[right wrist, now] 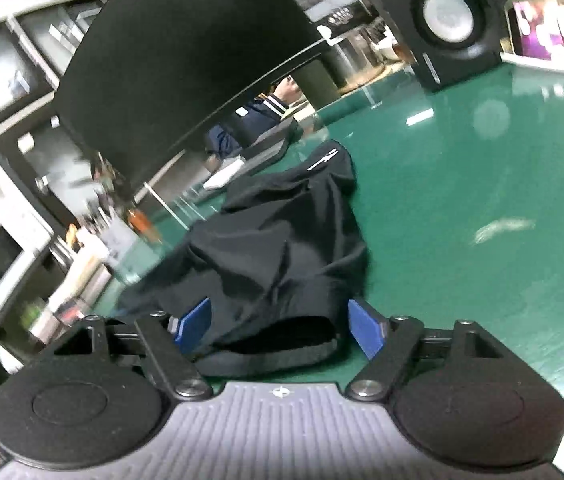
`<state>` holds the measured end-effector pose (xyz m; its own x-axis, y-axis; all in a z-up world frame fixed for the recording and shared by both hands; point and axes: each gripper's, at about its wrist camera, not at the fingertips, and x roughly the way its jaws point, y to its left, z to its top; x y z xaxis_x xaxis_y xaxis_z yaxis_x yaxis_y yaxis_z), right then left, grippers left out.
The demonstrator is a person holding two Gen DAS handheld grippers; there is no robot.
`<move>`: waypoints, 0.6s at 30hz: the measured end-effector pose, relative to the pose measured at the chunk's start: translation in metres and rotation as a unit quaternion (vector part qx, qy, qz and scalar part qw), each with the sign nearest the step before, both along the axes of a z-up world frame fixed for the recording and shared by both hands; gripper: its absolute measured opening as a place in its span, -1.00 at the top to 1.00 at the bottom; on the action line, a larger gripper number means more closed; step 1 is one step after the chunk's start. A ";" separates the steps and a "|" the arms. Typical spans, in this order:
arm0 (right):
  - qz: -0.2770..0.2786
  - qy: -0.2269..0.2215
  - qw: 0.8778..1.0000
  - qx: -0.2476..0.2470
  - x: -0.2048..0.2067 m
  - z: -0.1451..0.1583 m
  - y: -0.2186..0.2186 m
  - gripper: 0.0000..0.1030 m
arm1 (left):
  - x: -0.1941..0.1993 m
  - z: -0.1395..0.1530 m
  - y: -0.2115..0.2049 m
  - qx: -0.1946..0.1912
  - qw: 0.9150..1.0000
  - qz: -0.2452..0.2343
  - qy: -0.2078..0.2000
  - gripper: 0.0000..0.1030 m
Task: Fold clothes
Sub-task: 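Grasp the garment waistband with the right gripper and lift it up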
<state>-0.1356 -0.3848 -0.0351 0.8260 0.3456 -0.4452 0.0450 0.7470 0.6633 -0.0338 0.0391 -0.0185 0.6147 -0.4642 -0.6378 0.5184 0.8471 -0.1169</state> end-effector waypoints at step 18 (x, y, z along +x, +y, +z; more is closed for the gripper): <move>-0.059 0.034 0.996 0.061 0.015 -0.020 0.004 0.59 | 0.012 -0.001 0.003 -0.028 0.998 0.060 -0.012 0.63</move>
<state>-0.1205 -0.3804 -0.0550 0.8340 0.3023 -0.4615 0.1758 0.6472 0.7417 -0.0217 0.0422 -0.0191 0.6827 -0.4211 -0.5972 0.4167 0.8957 -0.1553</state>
